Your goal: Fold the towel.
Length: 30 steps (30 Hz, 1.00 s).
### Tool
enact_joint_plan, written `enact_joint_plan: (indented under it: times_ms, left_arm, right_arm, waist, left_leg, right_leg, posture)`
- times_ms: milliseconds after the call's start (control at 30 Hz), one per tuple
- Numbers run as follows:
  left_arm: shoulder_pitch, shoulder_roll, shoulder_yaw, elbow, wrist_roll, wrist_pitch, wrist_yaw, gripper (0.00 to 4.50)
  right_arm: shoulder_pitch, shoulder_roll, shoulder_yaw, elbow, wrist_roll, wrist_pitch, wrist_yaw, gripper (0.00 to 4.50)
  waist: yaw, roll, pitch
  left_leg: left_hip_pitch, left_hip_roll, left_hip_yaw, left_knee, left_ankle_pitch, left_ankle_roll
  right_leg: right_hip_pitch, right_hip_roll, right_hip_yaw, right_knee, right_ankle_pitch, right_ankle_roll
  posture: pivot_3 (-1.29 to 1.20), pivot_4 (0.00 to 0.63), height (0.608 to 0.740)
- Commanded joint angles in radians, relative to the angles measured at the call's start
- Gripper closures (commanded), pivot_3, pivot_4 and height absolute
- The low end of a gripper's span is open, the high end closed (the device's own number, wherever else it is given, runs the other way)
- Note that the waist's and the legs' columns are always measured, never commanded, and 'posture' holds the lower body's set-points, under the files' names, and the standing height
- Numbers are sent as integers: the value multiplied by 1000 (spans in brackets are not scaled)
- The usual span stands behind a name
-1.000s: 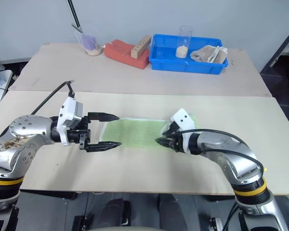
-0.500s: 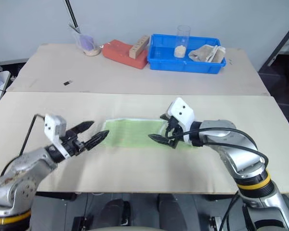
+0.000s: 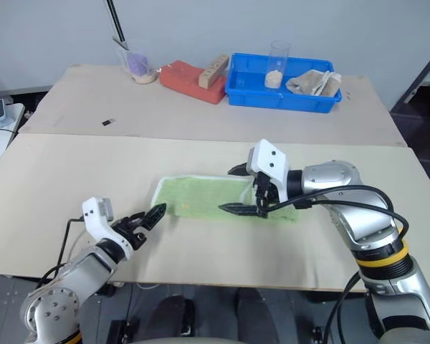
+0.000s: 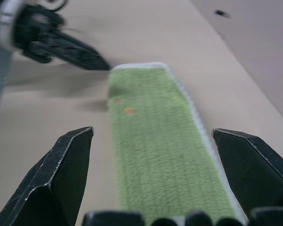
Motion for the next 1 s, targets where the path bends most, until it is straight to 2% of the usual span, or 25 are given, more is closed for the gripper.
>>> enact_joint_plan:
  times_ms: [33, 167, 233, 400, 500, 600, 667, 767, 833, 933, 1000]
  left_arm:
    - [-36, -13, -37, 17, -20, 28, 55, 0]
    - [-83, -36, -59, 58, 2, 14, 85, 1234]
    - [-94, -38, -60, 73, 18, 4, 97, 2239]
    - [-121, -23, -58, 82, 31, -30, 80, 4377]
    - [-146, 27, -82, 77, 76, -65, 24, 4450]
    - [-221, 203, -259, 33, 195, -139, -203, 4450]
    - [-270, 251, -336, 37, 215, -162, -299, 4450]
    - [-329, 278, -409, 77, 246, -203, -408, 4450]
    - [-397, 272, -471, 133, 278, -236, -488, 4450]
    - [-499, 240, -565, 250, 343, -309, -604, 4450]
    - [-587, 166, -650, 378, 390, -365, -688, 4450]
  right_arm:
    - [-24, -16, -28, -30, 15, -39, 46, 35]
    - [-25, -20, -30, -24, 6, -55, 60, 0]
    - [-24, -20, -36, -22, 5, -58, 59, 0]
    - [-12, -30, -48, -22, 0, -63, 59, 0]
    - [-4, -38, -61, -20, -3, -63, 56, 0]
    - [51, -126, -126, -3, -18, -71, 79, 0]
    - [97, -197, -173, 0, -16, -67, 103, 0]
    - [154, -274, -228, -7, -2, -61, 131, 0]
    - [214, -329, -291, -27, 17, -40, 152, 0]
    - [302, -377, -393, -78, 57, 9, 157, 0]
    - [391, -386, -492, -144, 77, 57, 139, 0]
  waist:
    - [0, 0, 0]
    - [4, 0, 0]
    - [3, 0, 0]
    - [5, 0, 0]
    - [5, 0, 0]
    - [10, 0, 0]
    - [20, 0, 0]
    - [21, 0, 0]
    - [17, 0, 0]
    - [18, 0, 0]
    - [17, 0, 0]
  left_leg:
    - [0, 0, 0, 0, 0, 0]
    - [1, -1, 0, 0, 0, 0]
    - [1, -1, 0, 0, 0, 0]
    - [0, -1, 0, 0, 0, 0]
    - [0, -1, 0, 0, 0, 0]
    - [0, -1, 0, 0, 0, -1]
    - [-1, -3, 0, 0, 1, -2]
    - [-3, -4, 1, 0, 1, -2]
    - [-4, -4, 2, -1, 1, -2]
    - [-5, -5, 0, -1, 1, -2]
    - [-5, -6, 0, -1, 1, -2]
  right_leg:
    - [0, 0, 0, 0, 0, 0]
    - [0, 0, 0, 0, 0, 0]
    - [1, 0, 0, 0, 0, 0]
    - [0, 0, 0, 0, 0, 0]
    - [0, 0, 0, 0, 0, 0]
    - [0, 0, 0, 0, 0, -1]
    - [0, 0, 0, 0, -2, -3]
    - [0, -3, 1, -5, -3, -4]
    - [0, -3, 1, -8, 0, 0]
    - [0, -3, 1, -9, 0, 1]
    - [0, -3, 1, -9, 1, 1]
  posture:
    - [0, 150, 714]
    - [0, 150, 714]
    - [0, 150, 714]
    - [0, 150, 714]
    - [0, 150, 714]
    - [0, 150, 714]
    - [0, 150, 714]
    - [0, 150, 714]
    - [0, 150, 714]
    - [0, 150, 714]
    - [0, 150, 714]
